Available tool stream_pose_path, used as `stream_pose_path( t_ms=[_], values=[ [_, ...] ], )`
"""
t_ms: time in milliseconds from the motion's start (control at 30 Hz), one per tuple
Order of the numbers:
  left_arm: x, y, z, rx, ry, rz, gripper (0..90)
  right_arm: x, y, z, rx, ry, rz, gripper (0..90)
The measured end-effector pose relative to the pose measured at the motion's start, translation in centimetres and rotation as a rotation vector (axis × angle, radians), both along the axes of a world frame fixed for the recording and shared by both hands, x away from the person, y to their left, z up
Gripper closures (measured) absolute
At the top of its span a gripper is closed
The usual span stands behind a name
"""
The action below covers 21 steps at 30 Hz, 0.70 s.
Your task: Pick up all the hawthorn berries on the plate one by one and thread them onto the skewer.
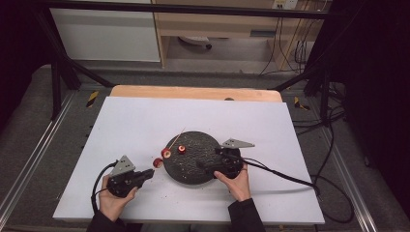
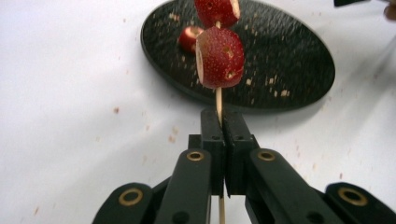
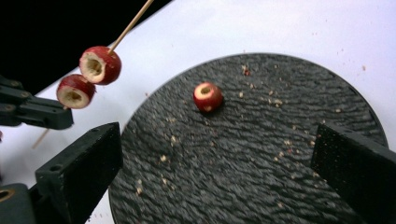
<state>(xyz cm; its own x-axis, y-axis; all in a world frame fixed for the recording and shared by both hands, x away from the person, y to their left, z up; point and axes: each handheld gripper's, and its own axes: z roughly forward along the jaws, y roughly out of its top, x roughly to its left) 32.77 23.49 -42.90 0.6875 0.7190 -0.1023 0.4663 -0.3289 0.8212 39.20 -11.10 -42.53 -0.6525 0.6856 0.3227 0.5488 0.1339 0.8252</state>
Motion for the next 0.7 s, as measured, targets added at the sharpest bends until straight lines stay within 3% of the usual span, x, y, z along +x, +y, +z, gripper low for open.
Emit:
stream_pose_path(
  t_ms=[300,700],
  values=[
    [-0.4,1.3,-0.9,0.022,0.023,-0.004,88.1,0.5,0.1,0.8,-0.080,0.021,0.032,2.5],
    [-0.1,2.5,-1.2,0.015,0.047,0.016,88.1,2.2,2.5,2.9,-0.202,0.029,0.101,3.4]
  ],
)
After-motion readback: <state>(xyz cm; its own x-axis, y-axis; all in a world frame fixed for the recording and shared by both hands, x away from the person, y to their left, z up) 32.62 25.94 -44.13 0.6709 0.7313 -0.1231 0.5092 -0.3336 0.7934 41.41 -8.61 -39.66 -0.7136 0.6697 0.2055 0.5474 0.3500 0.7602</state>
